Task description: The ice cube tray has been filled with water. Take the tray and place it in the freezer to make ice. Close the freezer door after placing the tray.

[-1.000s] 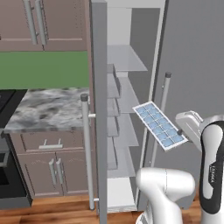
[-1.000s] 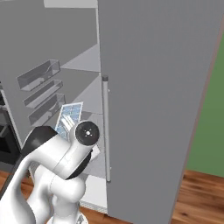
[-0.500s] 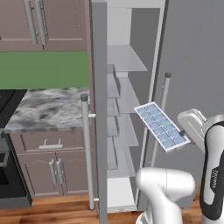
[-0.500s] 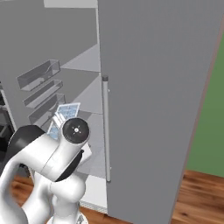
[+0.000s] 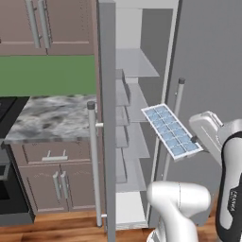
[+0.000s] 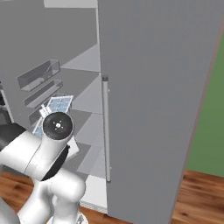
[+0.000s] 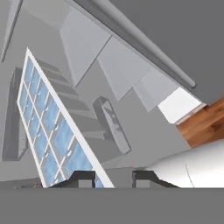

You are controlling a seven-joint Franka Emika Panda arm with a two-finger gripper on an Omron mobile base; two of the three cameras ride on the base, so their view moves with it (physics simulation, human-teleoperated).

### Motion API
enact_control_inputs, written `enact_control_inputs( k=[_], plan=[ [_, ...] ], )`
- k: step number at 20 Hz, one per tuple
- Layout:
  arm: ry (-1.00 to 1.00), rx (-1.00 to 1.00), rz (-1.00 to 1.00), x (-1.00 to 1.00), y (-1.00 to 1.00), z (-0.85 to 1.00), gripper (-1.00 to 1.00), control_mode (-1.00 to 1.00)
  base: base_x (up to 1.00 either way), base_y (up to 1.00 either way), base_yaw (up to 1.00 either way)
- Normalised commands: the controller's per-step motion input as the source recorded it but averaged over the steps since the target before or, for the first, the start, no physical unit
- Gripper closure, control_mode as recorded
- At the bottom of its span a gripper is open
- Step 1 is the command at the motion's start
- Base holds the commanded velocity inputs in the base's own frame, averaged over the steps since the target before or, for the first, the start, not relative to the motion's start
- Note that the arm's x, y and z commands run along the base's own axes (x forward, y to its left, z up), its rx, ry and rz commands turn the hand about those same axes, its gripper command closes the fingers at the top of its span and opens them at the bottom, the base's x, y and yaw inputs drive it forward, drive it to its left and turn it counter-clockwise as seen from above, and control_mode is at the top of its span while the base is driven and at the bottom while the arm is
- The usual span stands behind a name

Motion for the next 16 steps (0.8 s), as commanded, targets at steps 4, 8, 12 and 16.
enact_control_inputs(
  k=[4, 8, 12, 16],
  plan=[
    [-0.1, 0.05, -0.19, 0.04, 0.22, 0.28, 1.0, -1.0, 0.0, 0.0, 0.0],
    [-0.1, 0.03, -0.2, 0.16, 0.16, 0.29, 1.0, -1.0, 0.0, 0.0, 0.0],
    [-0.08, 0.03, -0.16, 0.23, 0.19, 0.34, 1.0, -1.0, 0.0, 0.0, 0.0],
    [-0.03, 0.04, -0.1, 0.3, 0.12, 0.34, 1.0, -1.0, 0.0, 0.0, 0.0]
  ],
)
